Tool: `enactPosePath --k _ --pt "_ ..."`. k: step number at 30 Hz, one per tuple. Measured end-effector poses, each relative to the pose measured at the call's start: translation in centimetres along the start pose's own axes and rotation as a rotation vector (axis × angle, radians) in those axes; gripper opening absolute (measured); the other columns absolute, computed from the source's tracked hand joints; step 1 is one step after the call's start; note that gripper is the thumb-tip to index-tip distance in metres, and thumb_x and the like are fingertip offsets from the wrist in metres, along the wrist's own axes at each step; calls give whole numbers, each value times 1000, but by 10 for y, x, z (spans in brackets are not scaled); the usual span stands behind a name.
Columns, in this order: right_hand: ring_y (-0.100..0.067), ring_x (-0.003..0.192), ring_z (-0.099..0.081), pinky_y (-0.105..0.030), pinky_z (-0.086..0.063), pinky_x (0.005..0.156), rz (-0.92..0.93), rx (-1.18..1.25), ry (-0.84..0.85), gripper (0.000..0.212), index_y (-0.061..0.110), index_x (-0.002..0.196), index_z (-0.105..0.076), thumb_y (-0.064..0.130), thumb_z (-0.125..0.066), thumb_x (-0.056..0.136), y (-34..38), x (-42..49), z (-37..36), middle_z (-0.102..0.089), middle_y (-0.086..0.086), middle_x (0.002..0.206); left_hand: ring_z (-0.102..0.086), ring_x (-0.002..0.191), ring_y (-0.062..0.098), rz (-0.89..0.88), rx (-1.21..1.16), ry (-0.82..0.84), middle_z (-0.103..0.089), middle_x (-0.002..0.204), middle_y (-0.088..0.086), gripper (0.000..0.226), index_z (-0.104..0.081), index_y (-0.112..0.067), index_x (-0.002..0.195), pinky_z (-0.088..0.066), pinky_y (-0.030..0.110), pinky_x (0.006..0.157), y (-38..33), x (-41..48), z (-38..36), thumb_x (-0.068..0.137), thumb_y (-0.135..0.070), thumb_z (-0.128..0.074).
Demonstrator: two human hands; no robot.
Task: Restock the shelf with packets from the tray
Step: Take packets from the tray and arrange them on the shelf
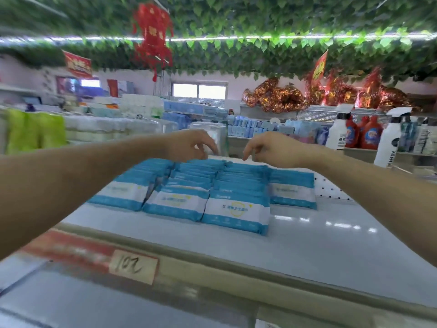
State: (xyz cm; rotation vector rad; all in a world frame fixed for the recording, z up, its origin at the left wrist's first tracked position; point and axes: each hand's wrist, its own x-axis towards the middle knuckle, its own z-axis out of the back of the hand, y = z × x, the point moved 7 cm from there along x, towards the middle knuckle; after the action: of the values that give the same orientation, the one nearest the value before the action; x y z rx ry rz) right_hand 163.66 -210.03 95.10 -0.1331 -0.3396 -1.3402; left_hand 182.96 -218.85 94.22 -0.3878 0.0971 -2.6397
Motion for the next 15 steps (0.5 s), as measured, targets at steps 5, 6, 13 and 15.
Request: enactPosePath --k 5,6,13,15 --pt "-8 94 -61 -27 -49 82 244 69 47 25 30 111 -73 12 -59 100 149 91 -44 -65 14 107 -63 112 17 350 28 -75 -62 128 -6 29 -69 -29 127 -52 38 101 99 -158 53 102 -15 -62" --pt "-5 93 -59 -24 -46 79 303 95 59 26 27 113 -72 10 -59 100 183 104 -54 -63 16 105 -62 112 15 416 39 -83 -62 129 -7 31 -68 -27 129 -52 36 99 115 -195 63 101 -14 -63" --pt "5 93 -57 -21 -44 84 631 192 145 28 23 119 -73 10 -62 97 411 165 -134 -69 9 114 -61 114 -2 794 63 -109 -62 129 -20 31 -63 -39 131 -51 24 89 185 -452 111 104 -26 -58" --pt "-5 92 -60 -28 -47 87 722 214 165 29 19 119 -73 7 -63 95 473 169 -161 -71 5 113 -62 112 -3 877 51 -102 -64 126 -20 30 -64 -40 130 -52 26 91 190 -516 111 104 -27 -59"
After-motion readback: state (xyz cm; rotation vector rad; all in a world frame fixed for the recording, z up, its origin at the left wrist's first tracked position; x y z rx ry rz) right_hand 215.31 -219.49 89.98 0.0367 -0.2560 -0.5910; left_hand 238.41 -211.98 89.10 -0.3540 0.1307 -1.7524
